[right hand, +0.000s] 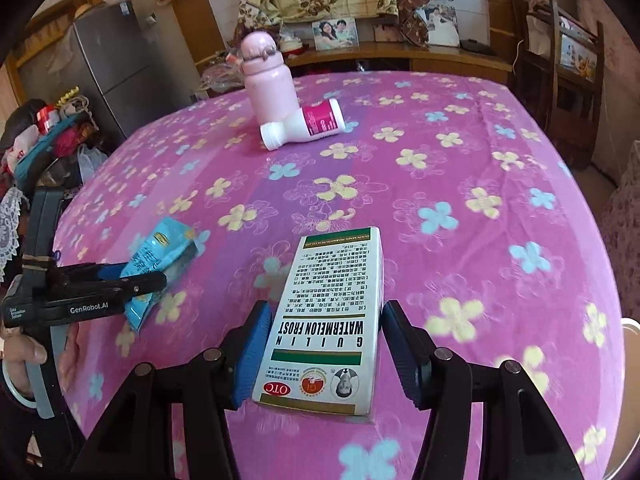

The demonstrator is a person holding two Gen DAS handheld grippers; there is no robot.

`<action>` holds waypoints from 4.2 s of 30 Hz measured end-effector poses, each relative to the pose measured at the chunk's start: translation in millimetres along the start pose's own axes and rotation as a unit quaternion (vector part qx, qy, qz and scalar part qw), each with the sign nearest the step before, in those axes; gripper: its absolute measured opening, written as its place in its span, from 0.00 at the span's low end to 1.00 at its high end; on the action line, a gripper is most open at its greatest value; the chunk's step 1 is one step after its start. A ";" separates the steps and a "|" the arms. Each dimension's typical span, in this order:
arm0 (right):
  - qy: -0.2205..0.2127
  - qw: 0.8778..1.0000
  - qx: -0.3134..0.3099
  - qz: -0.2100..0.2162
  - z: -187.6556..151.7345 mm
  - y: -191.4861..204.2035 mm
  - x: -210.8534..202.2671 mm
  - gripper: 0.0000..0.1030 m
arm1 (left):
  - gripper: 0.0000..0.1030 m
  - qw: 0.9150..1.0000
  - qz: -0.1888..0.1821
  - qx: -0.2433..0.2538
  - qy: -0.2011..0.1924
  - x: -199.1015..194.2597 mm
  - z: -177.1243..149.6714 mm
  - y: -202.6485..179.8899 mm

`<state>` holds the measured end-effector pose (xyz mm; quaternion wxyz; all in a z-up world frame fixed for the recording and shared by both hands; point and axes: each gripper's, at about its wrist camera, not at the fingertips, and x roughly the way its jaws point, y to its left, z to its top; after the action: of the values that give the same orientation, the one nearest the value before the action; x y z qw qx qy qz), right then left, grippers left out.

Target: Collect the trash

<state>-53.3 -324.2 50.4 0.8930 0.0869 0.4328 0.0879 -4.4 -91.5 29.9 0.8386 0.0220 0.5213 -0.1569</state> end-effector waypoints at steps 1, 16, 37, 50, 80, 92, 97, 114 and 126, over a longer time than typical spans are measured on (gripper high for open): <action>-0.005 1.000 -0.001 0.000 -3.7 -0.6 -8.1 0.54 | 0.53 1.000 0.005 0.007 -0.009 -6.8 -3.9 -6.5; -0.045 0.998 0.025 -0.047 -53.1 -47.2 -87.8 0.54 | 0.51 0.994 -0.056 0.068 -0.064 -58.0 -22.0 -127.8; -0.062 0.981 0.137 -0.125 -118.0 -177.7 -157.8 0.54 | 0.51 0.978 -0.118 0.164 -0.053 -40.4 -32.7 -299.8; -0.029 0.970 0.216 -0.105 -152.9 -253.2 -148.4 0.40 | 0.51 0.972 -0.139 0.189 -0.027 -20.0 -38.3 -361.0; -0.062 0.935 0.295 -0.188 -195.8 -299.6 -208.4 0.65 | 0.58 0.951 -0.226 0.209 -0.002 9.7 -49.3 -457.2; -0.068 0.935 0.286 -0.197 -193.7 -289.1 -209.3 0.70 | 0.68 0.950 -0.239 0.201 -0.001 11.5 -45.3 -451.4; -0.073 0.938 0.269 -0.205 -189.5 -274.8 -209.4 0.70 | 0.68 0.959 -0.195 0.205 -0.030 1.7 -47.6 -439.3; -0.140 0.930 0.219 -0.260 -160.0 -204.9 -233.1 0.77 | 0.68 0.965 -0.128 0.185 -0.137 -61.3 -54.4 -379.9; -0.184 0.921 0.193 -0.286 -143.5 -161.4 -257.4 0.77 | 0.68 0.951 -0.116 0.180 -0.225 -107.7 -66.6 -348.0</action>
<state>-310.2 -529.0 120.5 0.9099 0.1447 0.2762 -0.2736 -205.5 -382.9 138.6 0.8920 0.0760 0.2815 -0.3454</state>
